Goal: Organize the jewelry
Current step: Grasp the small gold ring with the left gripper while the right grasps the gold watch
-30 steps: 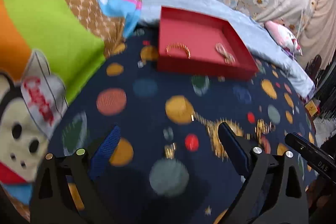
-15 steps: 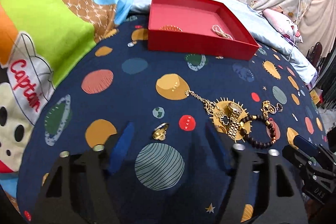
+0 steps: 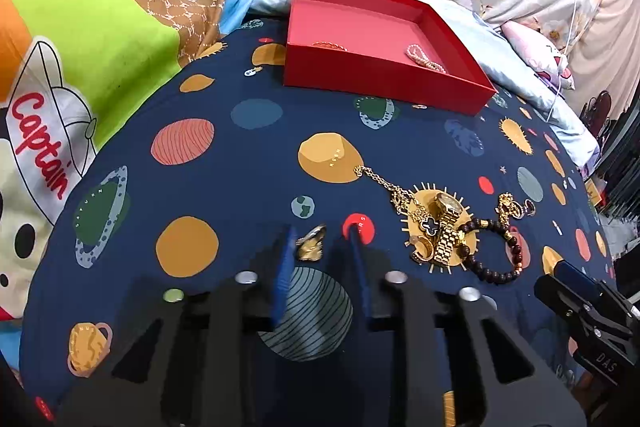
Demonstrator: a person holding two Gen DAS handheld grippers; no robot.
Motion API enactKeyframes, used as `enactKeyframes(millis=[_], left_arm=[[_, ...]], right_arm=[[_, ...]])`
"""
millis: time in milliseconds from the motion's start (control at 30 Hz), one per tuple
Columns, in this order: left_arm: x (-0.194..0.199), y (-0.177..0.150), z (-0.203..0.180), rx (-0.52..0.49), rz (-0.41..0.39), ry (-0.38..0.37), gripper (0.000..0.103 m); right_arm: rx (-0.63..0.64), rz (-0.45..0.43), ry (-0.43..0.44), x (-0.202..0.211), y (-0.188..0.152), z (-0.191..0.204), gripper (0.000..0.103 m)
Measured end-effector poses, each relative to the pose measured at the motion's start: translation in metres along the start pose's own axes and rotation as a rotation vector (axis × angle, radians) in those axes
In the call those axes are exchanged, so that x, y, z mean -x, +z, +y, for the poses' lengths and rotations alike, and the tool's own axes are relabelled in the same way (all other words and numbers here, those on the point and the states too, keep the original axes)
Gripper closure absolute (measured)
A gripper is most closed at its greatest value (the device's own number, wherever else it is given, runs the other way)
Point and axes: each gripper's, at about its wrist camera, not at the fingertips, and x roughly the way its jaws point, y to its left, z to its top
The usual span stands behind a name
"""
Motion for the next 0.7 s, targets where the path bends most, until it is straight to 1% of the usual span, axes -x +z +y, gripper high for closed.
enactKeyframes(millis=[33, 233, 300, 367, 433, 533, 600, 633, 700], left_arm=[[0.000, 0.000, 0.000, 0.002, 0.002, -0.008, 0.091], [0.004, -0.001, -0.003, -0.012, -0.013, -0.013, 0.091], [0.006, -0.001, -0.003, -0.010, -0.024, -0.003, 0.091], [0.009, -0.003, -0.002, 0.002, -0.023, -0.008, 0.091], [0.011, -0.006, -0.003, 0.001, -0.016, -0.006, 0.091], [0.015, -0.011, -0.006, -0.018, -0.020, 0.019, 0.091], [0.016, -0.012, -0.006, -0.020, -0.026, 0.033, 0.091], [0.015, -0.013, -0.005, -0.014, -0.023, 0.035, 0.091], [0.014, -0.012, -0.003, 0.001, -0.018, 0.033, 0.091]], right_arm=[[0.000, 0.000, 0.000, 0.000, 0.000, 0.000, 0.042], [-0.001, 0.001, -0.001, 0.000, 0.001, 0.000, 0.042], [0.002, -0.002, -0.005, 0.001, 0.000, 0.001, 0.042], [0.009, -0.008, -0.002, 0.002, 0.001, 0.001, 0.042], [0.013, -0.018, 0.011, 0.003, 0.003, 0.003, 0.042], [0.011, -0.017, 0.060, 0.000, 0.008, 0.010, 0.042], [0.030, -0.020, 0.068, -0.003, 0.011, 0.018, 0.043], [0.041, -0.025, 0.067, -0.005, 0.013, 0.022, 0.045], [0.049, -0.023, 0.085, -0.008, 0.014, 0.029, 0.054]])
